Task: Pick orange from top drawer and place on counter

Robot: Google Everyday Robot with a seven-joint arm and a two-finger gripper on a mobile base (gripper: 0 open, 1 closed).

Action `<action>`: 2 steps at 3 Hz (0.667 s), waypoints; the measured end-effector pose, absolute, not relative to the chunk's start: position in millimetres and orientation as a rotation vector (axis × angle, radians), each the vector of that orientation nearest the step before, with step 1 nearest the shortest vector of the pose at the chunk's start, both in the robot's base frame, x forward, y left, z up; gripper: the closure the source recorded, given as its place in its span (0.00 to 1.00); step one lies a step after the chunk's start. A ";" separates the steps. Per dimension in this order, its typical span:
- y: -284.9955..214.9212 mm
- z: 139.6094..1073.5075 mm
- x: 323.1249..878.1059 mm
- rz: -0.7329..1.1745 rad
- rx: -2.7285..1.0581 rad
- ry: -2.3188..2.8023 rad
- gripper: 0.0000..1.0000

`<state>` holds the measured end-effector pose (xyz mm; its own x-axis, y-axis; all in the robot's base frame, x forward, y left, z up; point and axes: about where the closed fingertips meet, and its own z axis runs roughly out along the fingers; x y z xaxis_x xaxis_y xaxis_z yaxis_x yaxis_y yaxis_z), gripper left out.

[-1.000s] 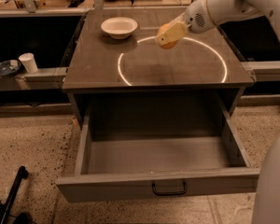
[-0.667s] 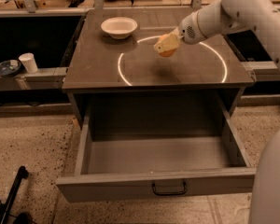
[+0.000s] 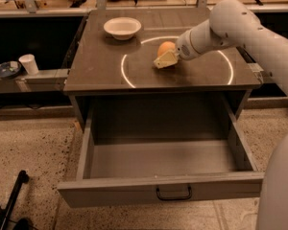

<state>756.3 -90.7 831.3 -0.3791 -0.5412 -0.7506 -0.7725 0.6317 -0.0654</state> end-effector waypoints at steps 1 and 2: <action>-90.4 831.5 756.4 0.383 -1.024 2.080 0.00; -90.1 838.1 749.9 0.429 -1.057 2.035 0.00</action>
Offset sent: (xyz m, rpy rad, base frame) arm -0.0261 -0.0056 0.0306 0.1118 -0.0580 0.1702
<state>749.9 -90.1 838.1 -0.3429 -0.5354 -0.7718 -0.8013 0.5956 -0.0572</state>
